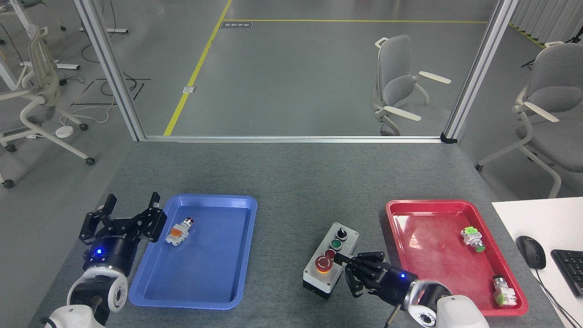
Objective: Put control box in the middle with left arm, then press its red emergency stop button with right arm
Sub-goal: 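Press the red button on the control box with the right gripper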
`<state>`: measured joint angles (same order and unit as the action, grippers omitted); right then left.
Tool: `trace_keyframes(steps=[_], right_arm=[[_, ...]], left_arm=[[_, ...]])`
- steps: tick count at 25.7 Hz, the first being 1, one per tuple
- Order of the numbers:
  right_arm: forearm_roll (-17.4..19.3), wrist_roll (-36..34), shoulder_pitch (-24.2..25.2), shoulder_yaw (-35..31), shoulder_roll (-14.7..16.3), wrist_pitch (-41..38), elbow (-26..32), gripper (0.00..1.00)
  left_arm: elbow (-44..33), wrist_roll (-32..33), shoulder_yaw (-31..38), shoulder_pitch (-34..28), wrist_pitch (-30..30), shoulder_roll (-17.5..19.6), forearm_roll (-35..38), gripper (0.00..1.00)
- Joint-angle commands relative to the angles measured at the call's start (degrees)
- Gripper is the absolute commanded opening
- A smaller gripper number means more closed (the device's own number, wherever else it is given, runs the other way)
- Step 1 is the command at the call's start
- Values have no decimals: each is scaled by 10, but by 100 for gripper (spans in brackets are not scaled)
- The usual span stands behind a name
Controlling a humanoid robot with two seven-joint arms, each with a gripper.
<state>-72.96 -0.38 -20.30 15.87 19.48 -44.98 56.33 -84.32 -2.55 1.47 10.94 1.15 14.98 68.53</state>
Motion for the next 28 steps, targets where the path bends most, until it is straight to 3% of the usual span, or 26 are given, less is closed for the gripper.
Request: trace_keyframes(steps=[1, 5, 10, 19, 28], right_arm=[[20, -3, -3, -10, 3, 0, 11, 0], [24, -1, 2, -32, 0, 0, 14, 0], [21, 0, 3, -10, -24, 0, 12, 0], [22, -2, 3, 1, -30, 0, 10, 0], [4, -1, 3, 30, -36, 0, -7, 0]], left_arm=[[0, 0, 0, -1, 1, -2, -1, 99], [9, -5, -3, -7, 0, -13, -1, 99], [28, -7, -5, -14, -1, -77, 10, 99], [35, -23, -18, -39, 4, -84, 8, 99], [54, -28, -14, -45, 25, -123, 12, 99]])
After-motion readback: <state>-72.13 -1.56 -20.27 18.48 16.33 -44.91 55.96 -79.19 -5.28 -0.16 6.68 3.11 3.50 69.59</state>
